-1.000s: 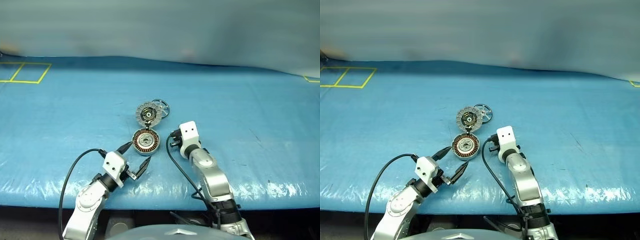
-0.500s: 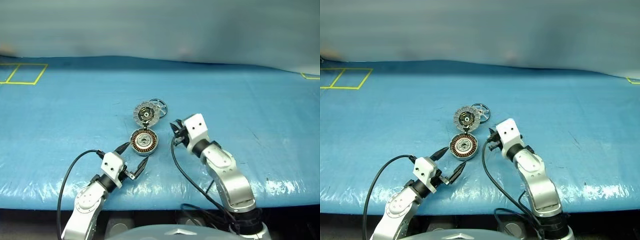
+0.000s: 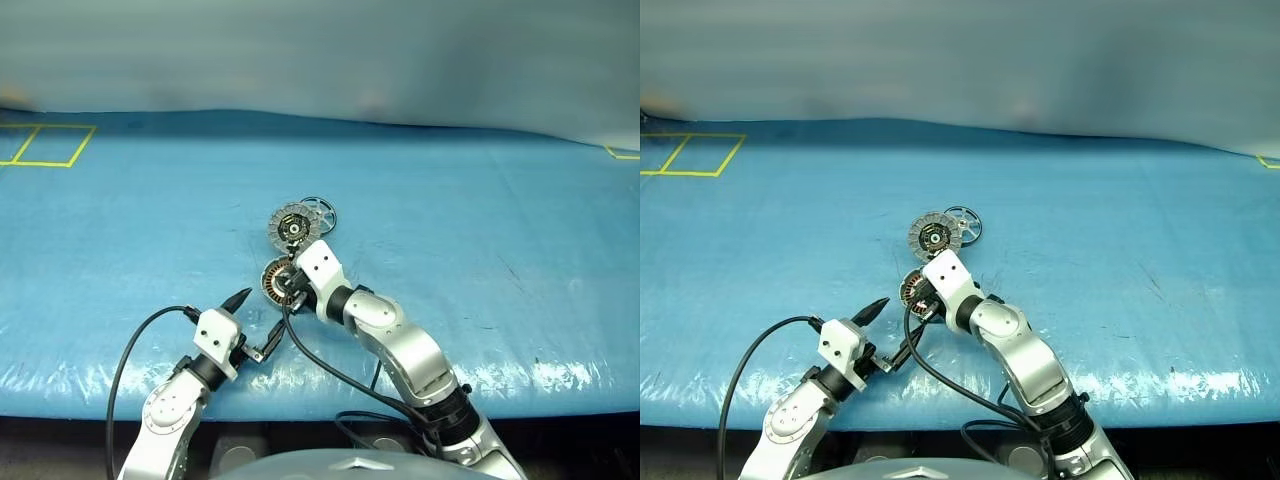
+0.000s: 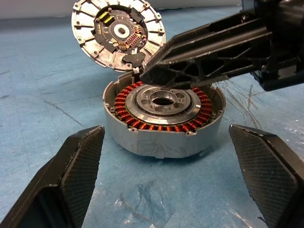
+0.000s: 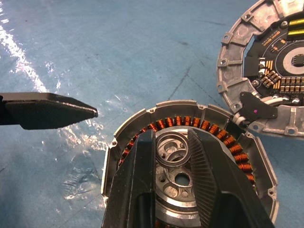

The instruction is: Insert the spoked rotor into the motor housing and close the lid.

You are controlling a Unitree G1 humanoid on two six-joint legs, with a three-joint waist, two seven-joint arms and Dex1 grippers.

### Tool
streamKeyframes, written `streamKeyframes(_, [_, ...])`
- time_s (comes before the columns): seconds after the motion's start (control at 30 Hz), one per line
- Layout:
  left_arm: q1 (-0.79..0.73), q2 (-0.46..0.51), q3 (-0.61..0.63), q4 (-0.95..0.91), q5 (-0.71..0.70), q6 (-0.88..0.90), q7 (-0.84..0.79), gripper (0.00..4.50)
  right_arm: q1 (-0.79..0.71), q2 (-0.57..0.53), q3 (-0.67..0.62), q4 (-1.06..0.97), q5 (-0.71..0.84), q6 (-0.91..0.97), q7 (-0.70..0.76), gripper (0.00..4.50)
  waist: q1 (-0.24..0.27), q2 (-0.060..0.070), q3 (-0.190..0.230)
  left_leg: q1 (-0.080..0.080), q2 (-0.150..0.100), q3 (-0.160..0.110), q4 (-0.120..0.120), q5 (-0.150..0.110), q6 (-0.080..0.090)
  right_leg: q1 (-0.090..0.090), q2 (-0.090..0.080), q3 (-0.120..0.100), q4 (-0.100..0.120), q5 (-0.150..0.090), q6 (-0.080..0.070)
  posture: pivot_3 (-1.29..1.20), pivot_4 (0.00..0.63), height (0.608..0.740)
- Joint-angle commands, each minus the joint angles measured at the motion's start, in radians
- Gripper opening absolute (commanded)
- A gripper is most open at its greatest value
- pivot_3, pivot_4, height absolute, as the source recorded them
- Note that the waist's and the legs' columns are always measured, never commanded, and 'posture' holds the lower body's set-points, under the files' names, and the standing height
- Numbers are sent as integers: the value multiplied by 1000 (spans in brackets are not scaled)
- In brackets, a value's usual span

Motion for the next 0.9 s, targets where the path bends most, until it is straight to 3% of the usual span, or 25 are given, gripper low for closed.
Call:
streamKeyframes(0.03, [2,-9,-1,-6,-9,-34,-2,4500,-16,3,3,4,-2,-29,-1,653,0,0,0,0,0,0,0,0,0,0,0,0,0,0,0,0,150,740])
streamKeyframes(0.9, [-22,-25,-23,16,1,-35,-14,4500,2,-13,-25,16,6,-23,-16,653,0,0,0,0,0,0,1,0,0,0,0,0,0,0,0,0,150,740])
